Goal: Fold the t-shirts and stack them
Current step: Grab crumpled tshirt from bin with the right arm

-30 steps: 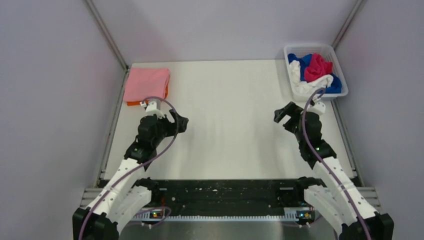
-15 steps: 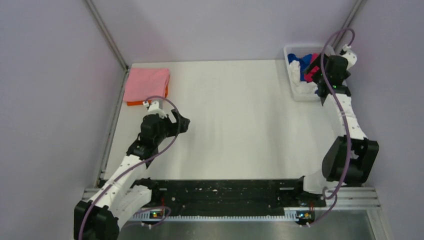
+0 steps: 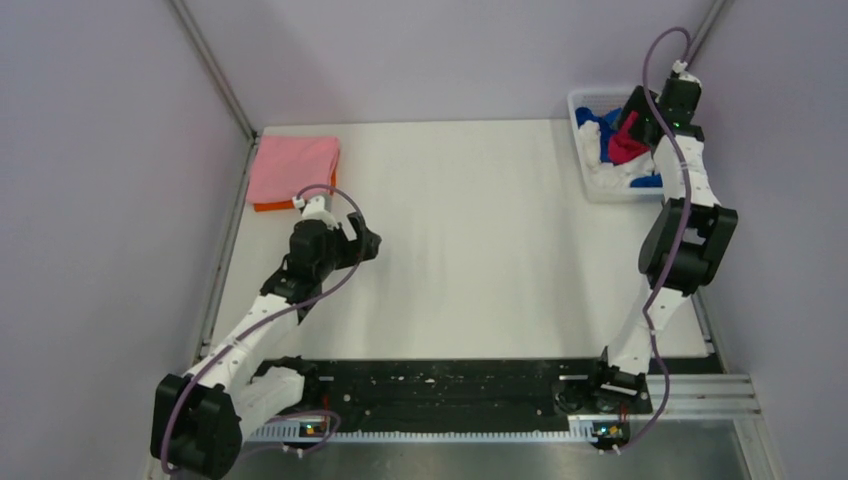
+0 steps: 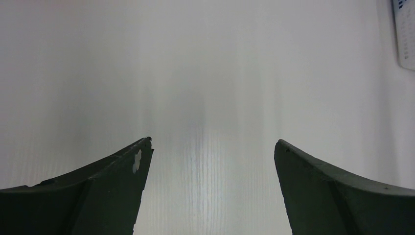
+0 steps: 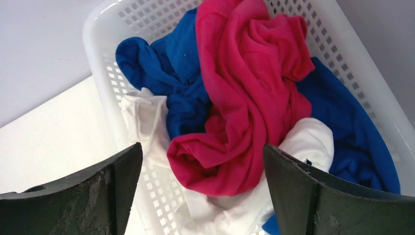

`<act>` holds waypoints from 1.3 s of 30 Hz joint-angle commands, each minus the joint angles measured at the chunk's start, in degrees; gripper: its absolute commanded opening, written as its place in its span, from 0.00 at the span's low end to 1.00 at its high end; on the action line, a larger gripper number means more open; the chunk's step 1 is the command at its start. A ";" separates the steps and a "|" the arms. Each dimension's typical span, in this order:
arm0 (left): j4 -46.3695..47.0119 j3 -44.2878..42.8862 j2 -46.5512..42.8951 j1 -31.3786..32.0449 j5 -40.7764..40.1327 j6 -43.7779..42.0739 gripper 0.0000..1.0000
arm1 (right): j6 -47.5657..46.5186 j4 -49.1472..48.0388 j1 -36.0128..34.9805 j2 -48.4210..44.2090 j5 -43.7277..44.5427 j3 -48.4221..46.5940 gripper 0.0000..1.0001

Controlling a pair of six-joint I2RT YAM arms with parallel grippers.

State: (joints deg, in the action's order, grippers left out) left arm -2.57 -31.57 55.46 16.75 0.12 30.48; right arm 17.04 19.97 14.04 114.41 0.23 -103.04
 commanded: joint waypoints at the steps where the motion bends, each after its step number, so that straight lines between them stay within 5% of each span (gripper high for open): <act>1: 3.11 -2.85 1.14 -0.09 -1.41 -0.84 0.99 | -6.87 1.79 0.17 2.35 -4.92 -6.41 0.89; 18: 2.83 -3.02 0.35 -0.07 -1.93 -1.03 0.99 | -12.99 7.27 0.17 10.41 -1.18 -11.60 0.61; 27: 2.83 -3.03 -0.50 -0.14 -2.38 -1.21 0.99 | -10.71 6.02 0.18 9.88 -0.41 -14.38 0.06; 39: 1.06 -2.37 -2.14 -0.10 -3.24 -1.31 0.99 | -3.05 -8.06 0.14 0.21 5.38 -17.94 0.00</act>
State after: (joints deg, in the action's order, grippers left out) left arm -3.05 -32.27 55.07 16.75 -2.20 29.87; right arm 10.20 22.96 14.04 123.94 1.15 -116.55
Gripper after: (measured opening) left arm 0.990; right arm 0.066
